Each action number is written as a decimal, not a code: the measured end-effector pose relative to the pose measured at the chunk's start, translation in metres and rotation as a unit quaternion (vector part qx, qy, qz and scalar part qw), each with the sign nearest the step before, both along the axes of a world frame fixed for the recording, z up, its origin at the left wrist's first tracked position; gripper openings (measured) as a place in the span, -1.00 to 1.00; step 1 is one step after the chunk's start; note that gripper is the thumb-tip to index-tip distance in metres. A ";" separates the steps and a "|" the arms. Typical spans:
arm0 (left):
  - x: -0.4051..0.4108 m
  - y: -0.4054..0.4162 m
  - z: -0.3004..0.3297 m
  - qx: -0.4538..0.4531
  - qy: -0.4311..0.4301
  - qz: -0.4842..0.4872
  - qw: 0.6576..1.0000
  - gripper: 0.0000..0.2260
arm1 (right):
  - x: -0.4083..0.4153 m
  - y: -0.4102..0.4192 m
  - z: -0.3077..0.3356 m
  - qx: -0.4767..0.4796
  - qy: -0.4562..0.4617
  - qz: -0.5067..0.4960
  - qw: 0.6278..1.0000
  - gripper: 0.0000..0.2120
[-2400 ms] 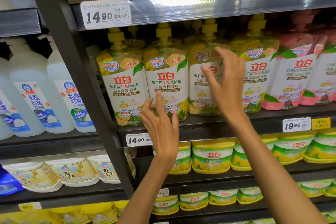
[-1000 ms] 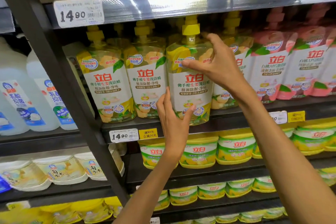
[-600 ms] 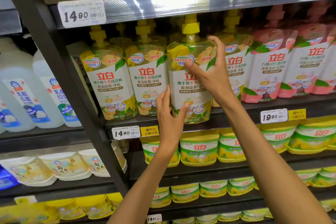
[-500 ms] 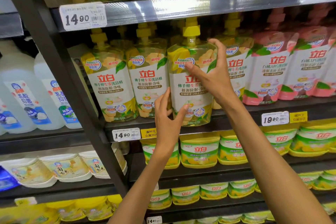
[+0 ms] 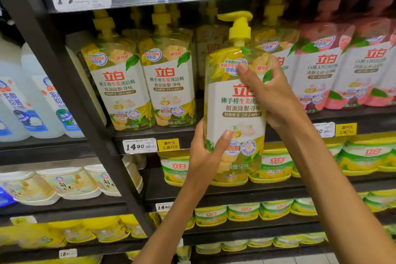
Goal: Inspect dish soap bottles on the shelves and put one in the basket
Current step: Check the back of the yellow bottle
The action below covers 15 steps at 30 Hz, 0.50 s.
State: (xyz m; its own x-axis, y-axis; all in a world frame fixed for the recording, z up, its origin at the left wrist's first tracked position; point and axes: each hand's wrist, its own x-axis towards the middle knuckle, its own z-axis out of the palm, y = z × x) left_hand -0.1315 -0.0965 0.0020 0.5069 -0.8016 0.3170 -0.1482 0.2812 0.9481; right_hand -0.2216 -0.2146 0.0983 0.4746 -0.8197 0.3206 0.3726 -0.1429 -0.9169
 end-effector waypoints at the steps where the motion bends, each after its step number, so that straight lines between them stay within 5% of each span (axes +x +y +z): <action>1: -0.003 0.004 0.002 0.001 0.012 -0.006 1.000 -0.54 | -0.004 0.003 0.000 0.004 0.000 0.010 1.000 -0.19; 4: -0.010 0.019 0.001 0.019 0.068 -0.021 0.997 -0.69 | -0.019 0.009 -0.004 -0.004 0.014 0.028 0.999 -0.37; 7: -0.018 0.039 -0.004 0.058 0.098 -0.049 0.992 -0.59 | -0.030 0.017 -0.019 0.014 0.005 0.056 0.998 -0.43; 11: -0.029 0.061 -0.014 0.111 0.121 -0.083 0.983 -0.44 | -0.036 0.035 -0.045 0.084 -0.037 0.074 0.993 -0.43; 15: -0.034 0.079 -0.020 0.152 0.191 -0.148 0.958 -0.66 | -0.045 0.050 -0.068 0.132 -0.030 0.040 0.990 -0.30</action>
State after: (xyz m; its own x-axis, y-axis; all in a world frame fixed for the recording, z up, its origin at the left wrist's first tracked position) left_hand -0.1654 -0.0171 -0.0184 0.2757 -0.9541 -0.1166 0.2696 -0.0397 0.9622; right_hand -0.2662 -0.1647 0.0298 0.5282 -0.8393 0.1288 0.4276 0.1318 -0.8943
